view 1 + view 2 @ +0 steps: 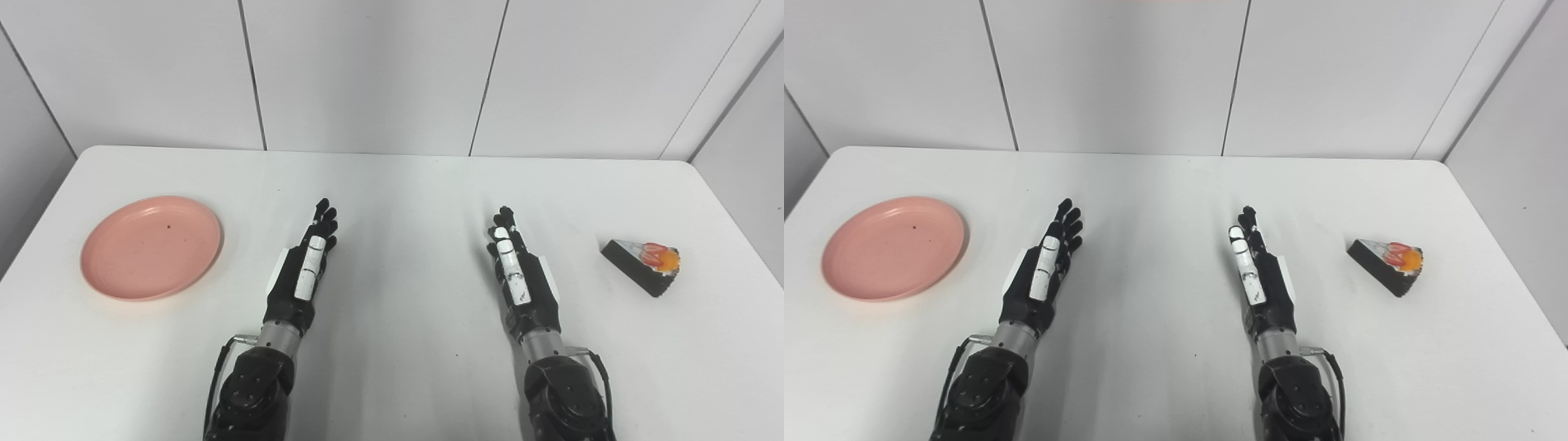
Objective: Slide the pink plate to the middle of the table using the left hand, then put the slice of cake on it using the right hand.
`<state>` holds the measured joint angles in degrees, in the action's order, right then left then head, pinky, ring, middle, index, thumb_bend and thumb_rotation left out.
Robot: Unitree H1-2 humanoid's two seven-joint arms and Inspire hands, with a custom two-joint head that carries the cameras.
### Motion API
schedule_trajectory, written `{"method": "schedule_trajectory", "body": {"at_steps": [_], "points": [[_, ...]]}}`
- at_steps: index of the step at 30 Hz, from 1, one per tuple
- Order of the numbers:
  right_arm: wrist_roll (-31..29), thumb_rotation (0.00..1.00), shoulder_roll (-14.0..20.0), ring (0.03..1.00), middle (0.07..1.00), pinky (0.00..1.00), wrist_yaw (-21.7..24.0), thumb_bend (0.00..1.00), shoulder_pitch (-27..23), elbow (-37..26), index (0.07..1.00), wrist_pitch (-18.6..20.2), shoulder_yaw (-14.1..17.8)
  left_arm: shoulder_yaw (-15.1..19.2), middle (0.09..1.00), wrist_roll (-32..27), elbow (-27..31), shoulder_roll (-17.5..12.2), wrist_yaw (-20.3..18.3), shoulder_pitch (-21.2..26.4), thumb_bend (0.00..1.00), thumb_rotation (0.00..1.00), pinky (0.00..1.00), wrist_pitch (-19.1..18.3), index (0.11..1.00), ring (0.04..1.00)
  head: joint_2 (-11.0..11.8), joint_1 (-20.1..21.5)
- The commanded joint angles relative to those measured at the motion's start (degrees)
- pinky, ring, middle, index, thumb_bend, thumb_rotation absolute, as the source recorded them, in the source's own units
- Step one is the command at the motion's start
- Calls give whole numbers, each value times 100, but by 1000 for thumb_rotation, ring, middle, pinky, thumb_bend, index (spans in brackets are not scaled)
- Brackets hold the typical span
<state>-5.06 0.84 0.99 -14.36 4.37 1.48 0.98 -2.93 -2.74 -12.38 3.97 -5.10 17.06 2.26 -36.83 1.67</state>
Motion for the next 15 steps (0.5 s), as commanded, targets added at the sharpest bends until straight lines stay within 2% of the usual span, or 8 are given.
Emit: {"method": "schedule_trajectory", "body": {"at_steps": [1, 15], "points": [[19, 871, 9, 1000, 999, 1000, 28, 679, -170, -96, 1000, -145, 7, -15, 1000, -1, -171, -18, -4, -99, 738, 1000, 1000, -169, 1000, 1000, 3, -4], [7, 872, -6, 1000, 996, 1000, 21, 666, -154, -109, 1000, -140, 16, -11, 1000, -3, -154, -13, 1, -110, 738, 1000, 1000, -180, 1000, 1000, -7, 0]]}}
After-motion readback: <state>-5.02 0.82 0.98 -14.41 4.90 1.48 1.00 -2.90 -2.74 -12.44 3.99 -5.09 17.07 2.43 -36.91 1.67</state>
